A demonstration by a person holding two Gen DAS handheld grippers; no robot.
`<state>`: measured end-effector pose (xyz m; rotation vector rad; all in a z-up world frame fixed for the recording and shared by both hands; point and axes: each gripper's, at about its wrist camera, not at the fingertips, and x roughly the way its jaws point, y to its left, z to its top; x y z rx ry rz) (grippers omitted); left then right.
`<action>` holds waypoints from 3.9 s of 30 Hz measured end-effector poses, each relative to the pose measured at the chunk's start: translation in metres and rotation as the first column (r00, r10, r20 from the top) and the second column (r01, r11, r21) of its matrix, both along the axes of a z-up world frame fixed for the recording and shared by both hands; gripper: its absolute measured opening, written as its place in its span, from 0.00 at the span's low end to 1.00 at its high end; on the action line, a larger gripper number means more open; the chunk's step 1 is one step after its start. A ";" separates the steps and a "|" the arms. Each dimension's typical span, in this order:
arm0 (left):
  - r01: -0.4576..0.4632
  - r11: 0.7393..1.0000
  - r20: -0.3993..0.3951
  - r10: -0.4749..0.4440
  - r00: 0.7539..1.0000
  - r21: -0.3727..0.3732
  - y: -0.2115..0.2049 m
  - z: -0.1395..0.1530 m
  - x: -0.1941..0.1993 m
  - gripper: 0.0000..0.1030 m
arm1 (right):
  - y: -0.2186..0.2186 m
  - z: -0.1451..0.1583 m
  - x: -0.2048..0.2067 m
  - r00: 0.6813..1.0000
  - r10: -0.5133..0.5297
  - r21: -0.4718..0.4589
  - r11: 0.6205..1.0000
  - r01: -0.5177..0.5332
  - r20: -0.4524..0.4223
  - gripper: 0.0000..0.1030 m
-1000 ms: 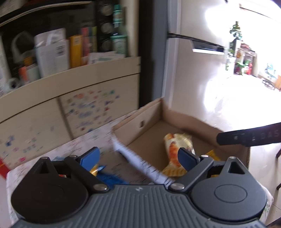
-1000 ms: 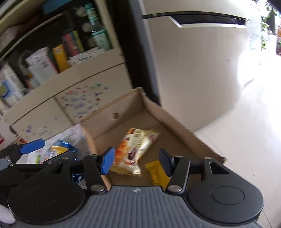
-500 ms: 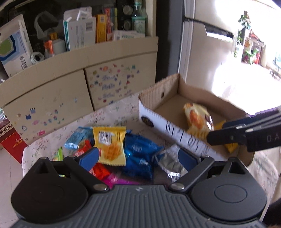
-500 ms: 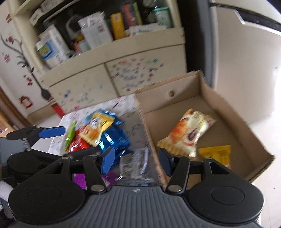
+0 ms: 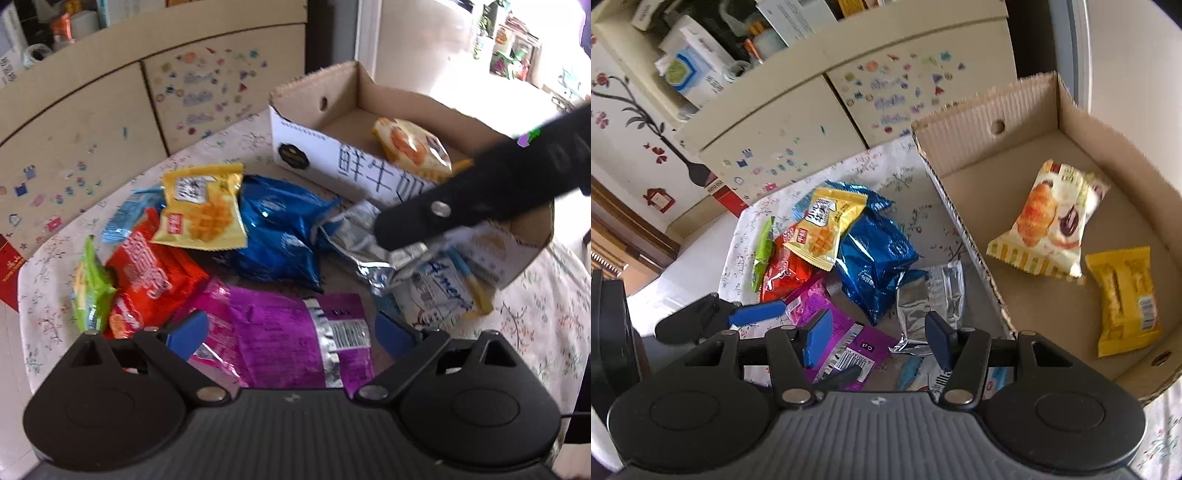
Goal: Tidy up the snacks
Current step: 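Grasp the purple packet with the left gripper while the right grasps the silver foil packet, then carry the purple and silver packets toward the cardboard box with both grippers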
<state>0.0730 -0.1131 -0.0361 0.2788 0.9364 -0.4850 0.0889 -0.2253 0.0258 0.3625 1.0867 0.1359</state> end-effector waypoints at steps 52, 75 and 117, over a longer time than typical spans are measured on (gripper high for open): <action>-0.220 0.975 -0.152 0.212 0.965 -0.037 0.061 -0.019 -0.004 0.90 | 0.058 -0.037 0.020 0.980 0.189 -0.349 0.915 -0.200 -0.067 0.53; -0.208 0.977 -0.108 0.212 0.971 0.046 0.057 -0.036 -0.006 1.00 | 0.075 -0.065 0.027 0.970 0.205 -0.384 0.892 -0.240 -0.129 0.67; -0.182 0.983 0.143 0.180 0.973 0.004 0.044 0.024 -0.014 0.68 | 0.063 -0.010 -0.016 0.944 0.325 -0.447 0.853 -0.269 0.050 0.60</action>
